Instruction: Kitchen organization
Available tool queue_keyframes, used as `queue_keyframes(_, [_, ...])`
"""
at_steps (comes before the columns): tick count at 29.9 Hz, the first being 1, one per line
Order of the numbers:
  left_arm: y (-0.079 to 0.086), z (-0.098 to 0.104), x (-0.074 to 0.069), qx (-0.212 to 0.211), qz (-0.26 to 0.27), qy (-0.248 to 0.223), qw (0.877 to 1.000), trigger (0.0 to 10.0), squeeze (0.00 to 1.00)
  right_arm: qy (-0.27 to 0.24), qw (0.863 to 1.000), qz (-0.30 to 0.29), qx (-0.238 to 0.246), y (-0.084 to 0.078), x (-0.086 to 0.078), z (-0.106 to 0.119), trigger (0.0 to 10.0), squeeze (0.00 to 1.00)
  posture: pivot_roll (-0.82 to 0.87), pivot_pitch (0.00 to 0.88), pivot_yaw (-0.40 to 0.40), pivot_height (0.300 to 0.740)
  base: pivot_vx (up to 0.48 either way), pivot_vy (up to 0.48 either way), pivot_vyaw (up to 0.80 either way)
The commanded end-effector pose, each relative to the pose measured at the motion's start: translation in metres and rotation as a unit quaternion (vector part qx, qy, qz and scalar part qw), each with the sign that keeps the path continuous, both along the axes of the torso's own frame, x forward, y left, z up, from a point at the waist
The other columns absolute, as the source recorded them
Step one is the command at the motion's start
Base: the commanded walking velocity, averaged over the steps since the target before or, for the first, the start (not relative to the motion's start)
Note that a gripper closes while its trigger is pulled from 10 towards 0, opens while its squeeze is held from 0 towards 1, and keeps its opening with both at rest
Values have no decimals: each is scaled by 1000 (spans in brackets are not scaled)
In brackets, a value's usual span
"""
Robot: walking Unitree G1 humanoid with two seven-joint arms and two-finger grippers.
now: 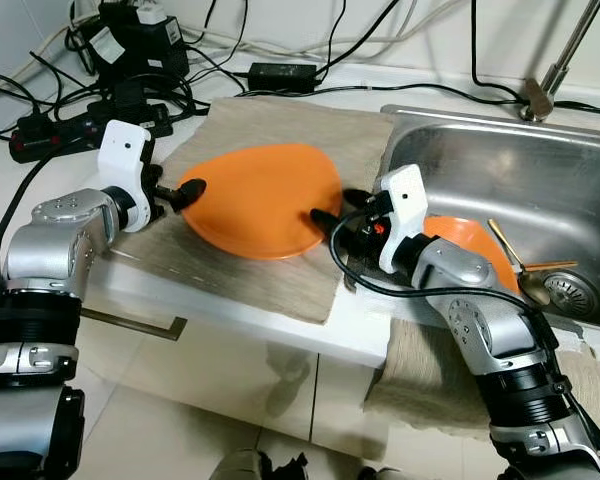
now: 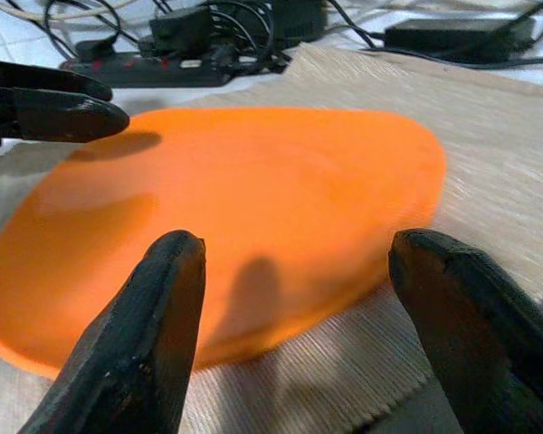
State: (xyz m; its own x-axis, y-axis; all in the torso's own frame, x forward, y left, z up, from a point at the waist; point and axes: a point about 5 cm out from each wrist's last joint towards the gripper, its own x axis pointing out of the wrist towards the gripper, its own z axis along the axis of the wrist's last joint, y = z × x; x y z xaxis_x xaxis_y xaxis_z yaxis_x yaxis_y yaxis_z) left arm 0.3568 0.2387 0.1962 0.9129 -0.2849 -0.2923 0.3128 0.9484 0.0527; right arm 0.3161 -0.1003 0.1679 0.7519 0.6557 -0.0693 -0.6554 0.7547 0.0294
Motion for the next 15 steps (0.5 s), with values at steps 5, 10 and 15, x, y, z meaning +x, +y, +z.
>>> queue_keyframes(5, [6, 8, 4, -18, 10, -3, 1000, 10000, 0, -11, 1000, -8, 1, -3, 1, 2, 10000, 0, 50, 24, 48, 740, 0, 0, 0])
queue_keyframes(10, [21, -4, 0, -61, 29, 53, 996, 10000, 0, -7, 1000, -4, 5, -3, 1, 1, 10000, 0, 53, 19, 44, 740, 0, 0, 0])
queue_keyframes(15, [24, -11, -1, -99, 34, 73, 992, 10000, 0, -6, 1000, -3, 6, -3, 1, 1, 10000, 0, 53, 20, 37, 740, 0, 0, 0])
